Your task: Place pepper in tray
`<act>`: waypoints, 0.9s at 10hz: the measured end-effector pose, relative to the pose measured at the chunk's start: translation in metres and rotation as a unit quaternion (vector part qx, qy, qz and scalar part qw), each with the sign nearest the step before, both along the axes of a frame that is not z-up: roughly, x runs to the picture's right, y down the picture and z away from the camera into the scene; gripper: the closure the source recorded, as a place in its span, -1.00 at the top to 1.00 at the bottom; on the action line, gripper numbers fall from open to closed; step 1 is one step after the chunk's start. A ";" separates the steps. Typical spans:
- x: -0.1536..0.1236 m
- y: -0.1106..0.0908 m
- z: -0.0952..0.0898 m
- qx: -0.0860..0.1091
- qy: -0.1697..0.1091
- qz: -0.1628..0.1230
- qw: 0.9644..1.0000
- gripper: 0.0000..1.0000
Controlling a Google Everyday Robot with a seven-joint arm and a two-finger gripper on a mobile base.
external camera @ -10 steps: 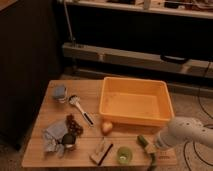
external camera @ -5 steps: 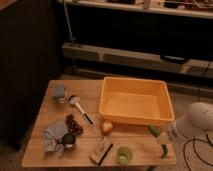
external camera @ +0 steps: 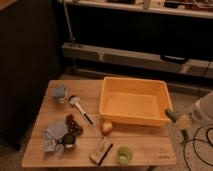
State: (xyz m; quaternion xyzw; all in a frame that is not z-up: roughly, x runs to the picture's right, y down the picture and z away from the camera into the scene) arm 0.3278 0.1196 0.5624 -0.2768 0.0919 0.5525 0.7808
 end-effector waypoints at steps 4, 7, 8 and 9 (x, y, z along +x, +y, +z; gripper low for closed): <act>0.066 -0.090 0.005 0.011 0.046 -0.004 0.999 -1.00; 0.102 -0.135 0.034 0.048 0.051 -0.005 0.997 -1.00; 0.110 -0.145 0.046 0.072 0.048 -0.002 0.996 -1.00; 0.113 -0.151 0.053 0.093 0.040 0.002 0.995 -1.00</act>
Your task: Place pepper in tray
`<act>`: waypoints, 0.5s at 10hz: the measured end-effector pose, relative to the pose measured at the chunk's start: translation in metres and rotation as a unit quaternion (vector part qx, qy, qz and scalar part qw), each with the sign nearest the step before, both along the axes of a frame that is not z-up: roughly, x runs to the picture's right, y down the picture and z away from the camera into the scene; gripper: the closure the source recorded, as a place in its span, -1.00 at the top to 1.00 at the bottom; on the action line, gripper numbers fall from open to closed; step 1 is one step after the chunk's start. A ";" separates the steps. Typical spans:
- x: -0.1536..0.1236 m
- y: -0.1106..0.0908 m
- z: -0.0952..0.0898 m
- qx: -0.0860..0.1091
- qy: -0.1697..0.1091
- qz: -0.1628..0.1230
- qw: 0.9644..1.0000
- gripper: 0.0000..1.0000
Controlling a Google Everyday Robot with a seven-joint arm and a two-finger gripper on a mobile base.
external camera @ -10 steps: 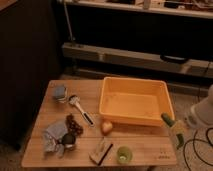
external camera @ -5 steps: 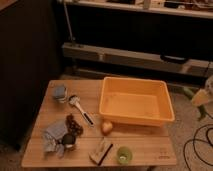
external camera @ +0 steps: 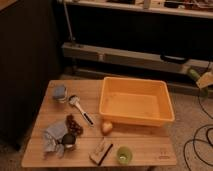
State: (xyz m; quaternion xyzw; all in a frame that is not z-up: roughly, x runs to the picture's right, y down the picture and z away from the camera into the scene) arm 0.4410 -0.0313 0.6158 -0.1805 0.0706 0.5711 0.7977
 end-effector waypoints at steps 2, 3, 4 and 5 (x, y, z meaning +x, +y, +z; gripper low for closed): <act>0.001 -0.010 0.011 0.037 -0.034 0.014 0.999 -1.00; -0.010 -0.015 0.014 0.064 -0.086 0.032 0.994 -1.00; -0.018 -0.017 0.013 0.081 -0.128 0.048 0.987 -1.00; -0.027 -0.019 0.015 0.094 -0.168 0.061 0.979 -1.00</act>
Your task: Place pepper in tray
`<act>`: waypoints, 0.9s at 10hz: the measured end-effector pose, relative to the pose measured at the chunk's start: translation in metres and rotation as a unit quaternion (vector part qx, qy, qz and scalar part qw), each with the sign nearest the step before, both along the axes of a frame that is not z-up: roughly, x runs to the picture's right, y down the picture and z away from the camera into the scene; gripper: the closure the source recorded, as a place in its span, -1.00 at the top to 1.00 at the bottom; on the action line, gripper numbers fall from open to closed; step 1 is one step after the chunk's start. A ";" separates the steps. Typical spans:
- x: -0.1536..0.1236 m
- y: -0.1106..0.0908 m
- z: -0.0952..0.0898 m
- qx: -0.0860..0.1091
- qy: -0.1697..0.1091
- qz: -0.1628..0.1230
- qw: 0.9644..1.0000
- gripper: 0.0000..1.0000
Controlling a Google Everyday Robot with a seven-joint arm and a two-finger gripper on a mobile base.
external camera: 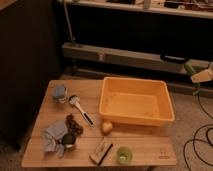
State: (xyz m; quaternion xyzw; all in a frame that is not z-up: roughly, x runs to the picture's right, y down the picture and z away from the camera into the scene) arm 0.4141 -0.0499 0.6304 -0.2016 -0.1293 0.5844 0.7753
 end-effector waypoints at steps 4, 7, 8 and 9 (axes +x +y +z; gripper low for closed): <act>-0.046 -0.010 0.010 0.017 -0.113 0.014 0.993 -1.00; -0.071 -0.020 0.037 -0.003 -0.099 0.000 0.995 -1.00; -0.071 -0.018 0.041 -0.007 -0.097 0.000 0.995 -1.00; -0.070 -0.018 0.040 -0.007 -0.096 0.001 0.995 -1.00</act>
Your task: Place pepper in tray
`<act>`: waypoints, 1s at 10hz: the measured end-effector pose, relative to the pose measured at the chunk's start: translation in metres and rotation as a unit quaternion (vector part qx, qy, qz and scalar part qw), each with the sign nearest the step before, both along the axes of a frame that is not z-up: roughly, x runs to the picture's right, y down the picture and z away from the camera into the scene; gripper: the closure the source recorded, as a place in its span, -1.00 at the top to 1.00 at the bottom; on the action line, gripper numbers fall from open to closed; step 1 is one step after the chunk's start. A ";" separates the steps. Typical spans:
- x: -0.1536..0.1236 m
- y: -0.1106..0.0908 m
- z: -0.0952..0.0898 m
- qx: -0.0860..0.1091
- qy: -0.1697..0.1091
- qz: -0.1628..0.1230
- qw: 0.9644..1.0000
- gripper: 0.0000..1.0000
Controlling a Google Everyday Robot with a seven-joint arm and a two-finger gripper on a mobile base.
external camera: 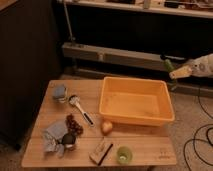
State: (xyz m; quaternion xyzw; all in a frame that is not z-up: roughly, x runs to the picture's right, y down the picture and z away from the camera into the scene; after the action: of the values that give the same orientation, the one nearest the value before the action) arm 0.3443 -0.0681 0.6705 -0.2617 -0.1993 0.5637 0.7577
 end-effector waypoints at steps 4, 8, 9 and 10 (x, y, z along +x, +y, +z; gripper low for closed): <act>0.000 0.000 0.001 -0.001 0.000 0.000 1.000 -1.00; -0.002 0.006 0.005 -0.008 0.000 -0.005 1.000 -1.00; -0.013 0.012 0.018 -0.015 0.000 -0.018 1.000 -1.00; -0.024 0.019 0.032 -0.020 0.001 -0.030 0.999 -1.00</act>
State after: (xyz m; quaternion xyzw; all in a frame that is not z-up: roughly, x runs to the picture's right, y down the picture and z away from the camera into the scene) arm 0.3204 -0.0495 0.7026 -0.2819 -0.1790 0.5453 0.7689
